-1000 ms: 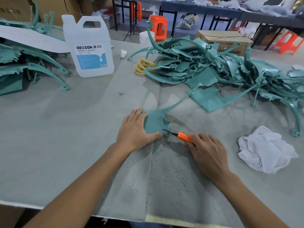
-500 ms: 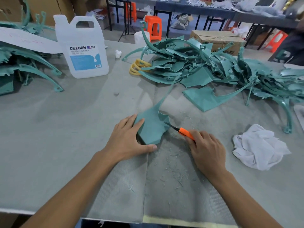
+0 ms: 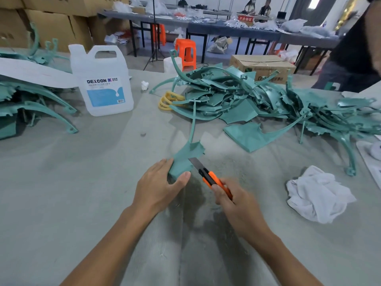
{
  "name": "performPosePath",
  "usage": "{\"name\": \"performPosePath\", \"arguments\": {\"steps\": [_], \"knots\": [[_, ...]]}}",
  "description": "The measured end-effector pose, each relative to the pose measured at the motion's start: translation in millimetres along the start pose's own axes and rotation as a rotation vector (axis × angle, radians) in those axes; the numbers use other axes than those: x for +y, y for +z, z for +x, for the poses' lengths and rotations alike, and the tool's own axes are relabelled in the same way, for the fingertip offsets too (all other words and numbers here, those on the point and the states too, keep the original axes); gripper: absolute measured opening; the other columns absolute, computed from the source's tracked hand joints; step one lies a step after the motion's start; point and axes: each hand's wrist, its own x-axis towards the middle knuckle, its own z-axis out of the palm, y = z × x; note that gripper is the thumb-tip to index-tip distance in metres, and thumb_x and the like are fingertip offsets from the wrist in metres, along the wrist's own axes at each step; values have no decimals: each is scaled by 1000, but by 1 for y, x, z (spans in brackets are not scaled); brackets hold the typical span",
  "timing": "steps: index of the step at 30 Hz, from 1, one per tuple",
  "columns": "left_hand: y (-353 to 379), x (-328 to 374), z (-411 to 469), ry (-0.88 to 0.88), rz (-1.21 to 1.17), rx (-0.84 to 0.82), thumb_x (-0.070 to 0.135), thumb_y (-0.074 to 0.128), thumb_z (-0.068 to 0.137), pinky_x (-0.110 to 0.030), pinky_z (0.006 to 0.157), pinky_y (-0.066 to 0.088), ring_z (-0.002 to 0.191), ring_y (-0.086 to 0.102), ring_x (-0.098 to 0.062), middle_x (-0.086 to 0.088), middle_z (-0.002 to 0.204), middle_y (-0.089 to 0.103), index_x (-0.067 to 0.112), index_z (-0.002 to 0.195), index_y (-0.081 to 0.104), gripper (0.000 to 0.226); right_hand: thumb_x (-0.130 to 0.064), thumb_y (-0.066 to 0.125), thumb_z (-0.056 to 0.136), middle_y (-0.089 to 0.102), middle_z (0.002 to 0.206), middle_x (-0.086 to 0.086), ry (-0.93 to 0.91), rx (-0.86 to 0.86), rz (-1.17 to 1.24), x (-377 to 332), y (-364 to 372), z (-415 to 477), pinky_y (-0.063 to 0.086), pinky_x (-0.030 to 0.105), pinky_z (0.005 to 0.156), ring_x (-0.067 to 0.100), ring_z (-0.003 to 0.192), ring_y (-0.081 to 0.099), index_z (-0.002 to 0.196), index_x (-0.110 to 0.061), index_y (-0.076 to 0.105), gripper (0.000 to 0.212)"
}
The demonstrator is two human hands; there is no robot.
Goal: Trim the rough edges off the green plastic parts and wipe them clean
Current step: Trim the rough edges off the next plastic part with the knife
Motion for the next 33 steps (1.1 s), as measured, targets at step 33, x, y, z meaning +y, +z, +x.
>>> {"name": "performPosePath", "arguments": {"steps": [33], "knots": [[-4, 7, 0, 80, -85, 93, 78, 9, 84, -32, 84, 43, 112, 58, -19, 8, 121, 65, 28, 132, 57, 84, -51, 44, 104, 64, 71, -2, 44, 75, -113, -7, -5, 44, 50, 40, 61, 21, 66, 63, 109, -29, 60, 28]]}}
